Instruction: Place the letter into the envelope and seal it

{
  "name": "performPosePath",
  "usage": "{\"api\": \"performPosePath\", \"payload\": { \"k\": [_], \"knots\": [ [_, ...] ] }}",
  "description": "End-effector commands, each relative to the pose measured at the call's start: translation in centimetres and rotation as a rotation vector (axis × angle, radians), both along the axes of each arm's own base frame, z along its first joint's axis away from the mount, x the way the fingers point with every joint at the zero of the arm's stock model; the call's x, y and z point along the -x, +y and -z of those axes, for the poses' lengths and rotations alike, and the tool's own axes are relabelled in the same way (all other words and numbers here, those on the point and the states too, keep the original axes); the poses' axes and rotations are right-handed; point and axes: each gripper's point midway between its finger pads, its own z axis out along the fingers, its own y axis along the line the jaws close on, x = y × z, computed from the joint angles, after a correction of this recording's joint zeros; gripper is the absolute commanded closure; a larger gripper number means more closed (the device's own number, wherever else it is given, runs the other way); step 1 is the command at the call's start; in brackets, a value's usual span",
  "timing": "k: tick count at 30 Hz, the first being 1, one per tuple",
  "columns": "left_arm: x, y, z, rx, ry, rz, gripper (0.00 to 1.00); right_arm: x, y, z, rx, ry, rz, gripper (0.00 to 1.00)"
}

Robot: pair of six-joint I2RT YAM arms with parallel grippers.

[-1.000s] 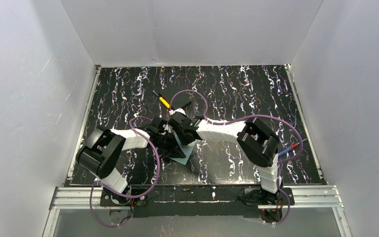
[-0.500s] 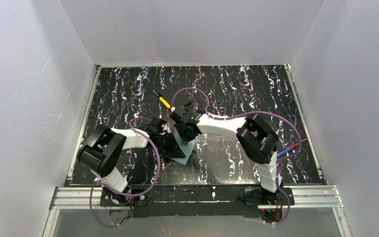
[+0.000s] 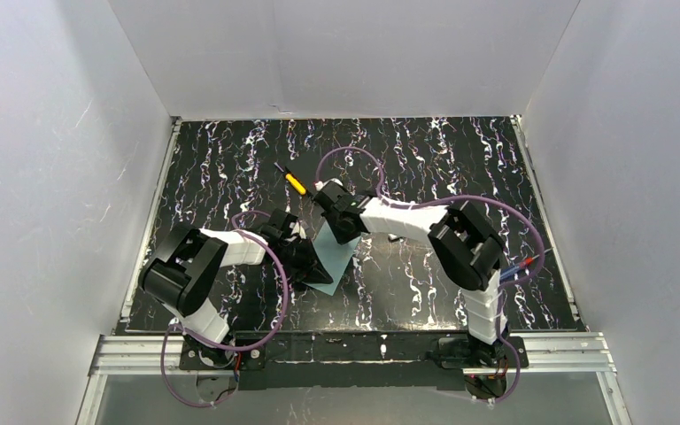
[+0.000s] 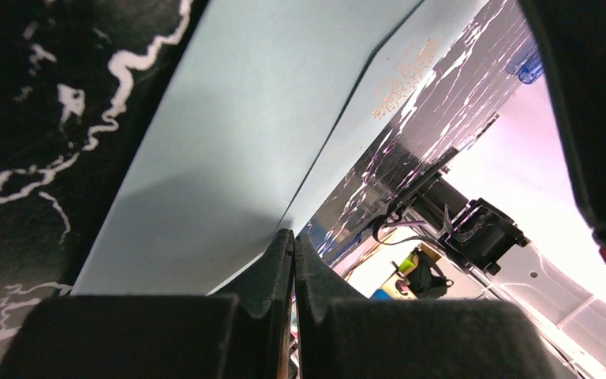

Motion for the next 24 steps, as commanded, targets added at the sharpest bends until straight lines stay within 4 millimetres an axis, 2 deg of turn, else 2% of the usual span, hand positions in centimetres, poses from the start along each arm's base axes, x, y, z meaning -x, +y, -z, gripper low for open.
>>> {"api": "performPosePath", "payload": {
  "k": [1,3,6,9,16,20,24],
  "knots": [
    [3.8,4.2,4.5,-0.233,0.144,0.009,1.0,3.4,2.4,-3.3,-0.197,0.113,-0.149,0.82],
    [3.7,4.1,4.6,-0.231,0.144,0.01,1.0,4.9,2.7,-3.3,-0.191,0.146,-0.189,0.82],
    [3.8,4.1,4.6,-0.232,0.147,0.011,1.0,7.0,3.0,-2.3,-0.153,0.163,-0.244,0.82],
    [3.8,4.2,4.7,-0.233,0.149,0.011,1.0,7.9,3.3,-1.5,-0.142,0.173,-0.24,0.82],
    [4.0,4.2,4.7,-0.216,0.163,0.005,1.0,7.4,3.0,0.5,-0.096,0.146,-0.176,0.82],
    [4.1,4.0,4.9,-0.181,0.185,-0.005,1.0,6.5,2.6,2.8,-0.047,0.118,-0.152,0.83],
    [4.3,4.1,5.0,-0.171,0.192,-0.006,1.0,5.6,2.4,3.7,-0.02,0.088,-0.104,0.86]
  ]
}}
